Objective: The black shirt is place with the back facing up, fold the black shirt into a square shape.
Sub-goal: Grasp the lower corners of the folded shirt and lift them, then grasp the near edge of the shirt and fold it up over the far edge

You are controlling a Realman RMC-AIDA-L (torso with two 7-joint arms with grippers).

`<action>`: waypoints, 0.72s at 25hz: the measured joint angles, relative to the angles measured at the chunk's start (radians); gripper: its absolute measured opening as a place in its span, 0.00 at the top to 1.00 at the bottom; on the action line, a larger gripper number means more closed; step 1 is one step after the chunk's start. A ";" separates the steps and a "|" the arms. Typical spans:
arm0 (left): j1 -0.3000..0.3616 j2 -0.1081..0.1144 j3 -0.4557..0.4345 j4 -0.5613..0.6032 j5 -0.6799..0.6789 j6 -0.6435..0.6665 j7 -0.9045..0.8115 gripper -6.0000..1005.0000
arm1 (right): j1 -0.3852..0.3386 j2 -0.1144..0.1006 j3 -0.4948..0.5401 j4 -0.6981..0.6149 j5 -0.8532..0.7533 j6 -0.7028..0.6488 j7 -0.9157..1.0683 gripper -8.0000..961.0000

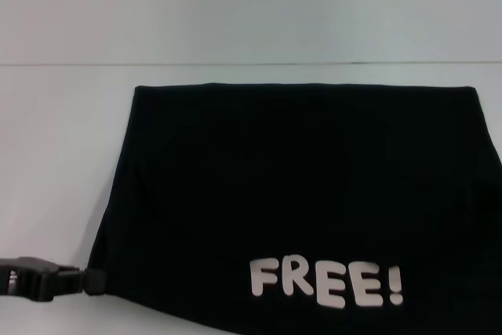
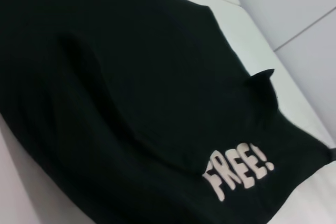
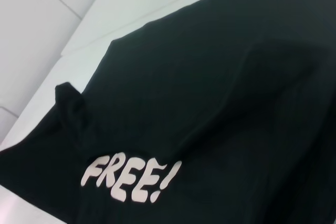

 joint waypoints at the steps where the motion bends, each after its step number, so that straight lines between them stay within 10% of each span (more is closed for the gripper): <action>1: 0.005 0.000 -0.008 0.000 0.000 0.016 0.007 0.99 | -0.005 0.000 0.005 0.000 -0.009 -0.008 -0.003 0.98; 11: -0.069 0.020 -0.024 -0.027 -0.014 -0.061 -0.001 0.99 | 0.110 -0.029 0.107 0.003 -0.032 -0.008 -0.018 0.98; 18: -0.263 0.095 -0.008 -0.202 -0.024 -0.357 -0.040 0.99 | 0.236 -0.044 0.110 0.010 -0.034 0.088 0.032 0.98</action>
